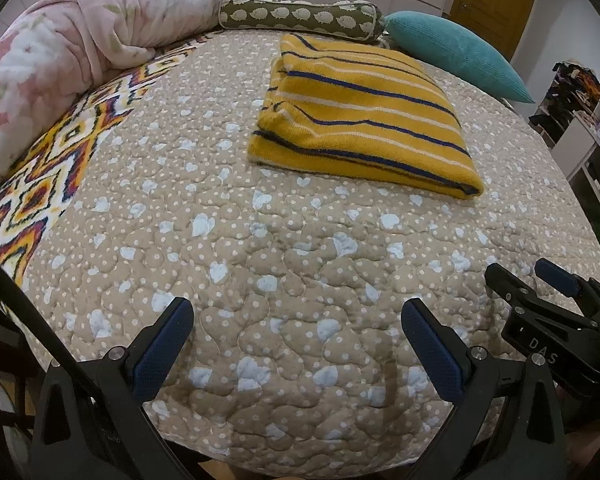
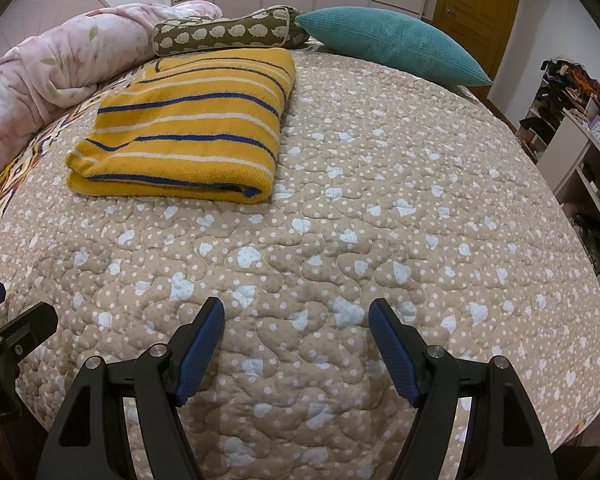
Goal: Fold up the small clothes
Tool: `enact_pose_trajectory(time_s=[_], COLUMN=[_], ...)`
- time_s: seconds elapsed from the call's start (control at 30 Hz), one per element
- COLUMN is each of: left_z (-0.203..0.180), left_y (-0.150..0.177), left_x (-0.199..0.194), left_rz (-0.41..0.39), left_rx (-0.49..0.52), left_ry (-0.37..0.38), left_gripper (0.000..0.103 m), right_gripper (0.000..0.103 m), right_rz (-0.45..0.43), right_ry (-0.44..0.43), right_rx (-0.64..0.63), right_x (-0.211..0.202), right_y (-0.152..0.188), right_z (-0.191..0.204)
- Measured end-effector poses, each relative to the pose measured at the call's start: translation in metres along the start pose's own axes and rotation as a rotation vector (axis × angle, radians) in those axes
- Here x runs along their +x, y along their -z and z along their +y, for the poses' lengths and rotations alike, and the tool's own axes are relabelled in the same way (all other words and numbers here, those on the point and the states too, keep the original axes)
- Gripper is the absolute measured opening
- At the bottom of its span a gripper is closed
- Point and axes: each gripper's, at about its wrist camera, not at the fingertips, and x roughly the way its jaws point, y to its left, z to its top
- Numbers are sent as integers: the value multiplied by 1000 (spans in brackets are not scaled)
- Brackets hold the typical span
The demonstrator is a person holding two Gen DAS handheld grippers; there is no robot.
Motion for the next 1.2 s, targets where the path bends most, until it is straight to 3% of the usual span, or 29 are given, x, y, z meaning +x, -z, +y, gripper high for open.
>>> enact_pose_trajectory(time_s=[1.2], left_z=[-3], left_y=[-1], left_x=[3], left_rz=[3], left_rx=[-2], left_ry=[37], left_gripper=[103], right_gripper=[82], right_rz=[-39], right_ry=[15], right_rx=[-1], right_x=[-9], right_y=[-3], right_z=[2])
